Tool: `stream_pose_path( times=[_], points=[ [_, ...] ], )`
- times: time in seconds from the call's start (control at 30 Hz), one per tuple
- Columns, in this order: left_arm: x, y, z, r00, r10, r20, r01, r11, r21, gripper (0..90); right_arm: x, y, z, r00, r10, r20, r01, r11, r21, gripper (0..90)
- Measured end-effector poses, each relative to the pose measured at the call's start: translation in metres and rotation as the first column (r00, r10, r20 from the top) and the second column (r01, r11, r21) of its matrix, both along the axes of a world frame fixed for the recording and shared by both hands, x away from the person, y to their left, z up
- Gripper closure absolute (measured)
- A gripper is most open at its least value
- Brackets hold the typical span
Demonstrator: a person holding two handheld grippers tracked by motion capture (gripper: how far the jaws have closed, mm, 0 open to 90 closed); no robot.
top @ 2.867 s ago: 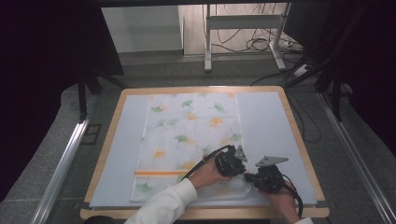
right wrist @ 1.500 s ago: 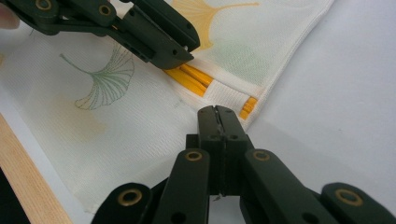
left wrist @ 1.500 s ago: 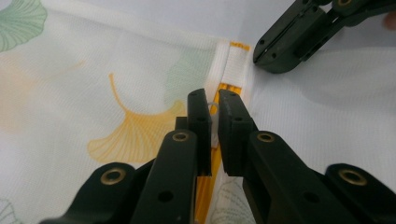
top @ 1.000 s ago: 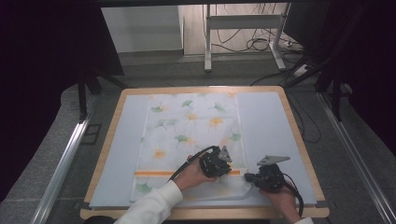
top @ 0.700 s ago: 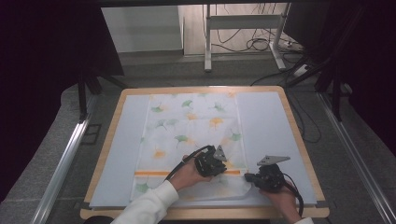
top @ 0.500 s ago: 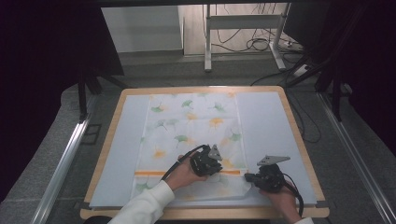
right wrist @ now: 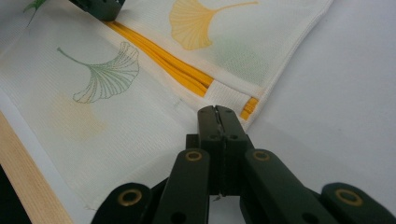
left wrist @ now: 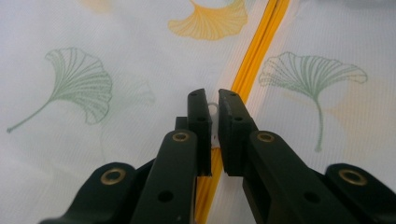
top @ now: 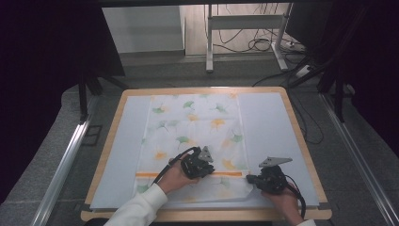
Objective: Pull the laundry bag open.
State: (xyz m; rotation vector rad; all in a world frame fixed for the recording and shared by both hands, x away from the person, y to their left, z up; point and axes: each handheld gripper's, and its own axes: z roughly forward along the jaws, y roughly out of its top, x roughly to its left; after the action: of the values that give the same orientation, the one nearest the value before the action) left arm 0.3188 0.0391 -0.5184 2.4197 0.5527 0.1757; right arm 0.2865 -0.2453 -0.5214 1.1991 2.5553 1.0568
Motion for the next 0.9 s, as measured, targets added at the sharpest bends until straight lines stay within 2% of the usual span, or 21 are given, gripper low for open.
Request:
stream_pose_path(
  times=[0.43, 0.73, 0.83, 0.9],
  points=[
    [-0.006, 0.014, 0.0, 0.9996, 0.023, 0.017, -0.023, 0.9995, 0.02, 84.9, 0.0, 0.0, 0.0, 1.0, 0.003, 0.002, -0.003, 1.0, -0.004, 89.4],
    [-0.012, 0.023, 0.001, 0.9985, 0.033, 0.044, -0.035, 0.9982, 0.049, 84.9, 0.0, 0.0, 0.0, 1.0, 0.002, 0.001, -0.002, 1.0, -0.005, 89.4],
    [-0.013, 0.027, -0.001, 0.9984, 0.043, 0.037, -0.044, 0.9986, 0.029, 84.9, 0.0, 0.0, 0.0, 1.0, -0.003, -0.002, 0.003, 1.0, 0.002, 89.4],
    [-0.013, 0.028, 0.0, 0.9984, 0.042, 0.038, -0.043, 0.9985, 0.034, 84.9, 0.0, 0.0, 0.0, 1.0, 0.0, -0.001, 0.0, 1.0, 0.0, 89.4]
  ],
)
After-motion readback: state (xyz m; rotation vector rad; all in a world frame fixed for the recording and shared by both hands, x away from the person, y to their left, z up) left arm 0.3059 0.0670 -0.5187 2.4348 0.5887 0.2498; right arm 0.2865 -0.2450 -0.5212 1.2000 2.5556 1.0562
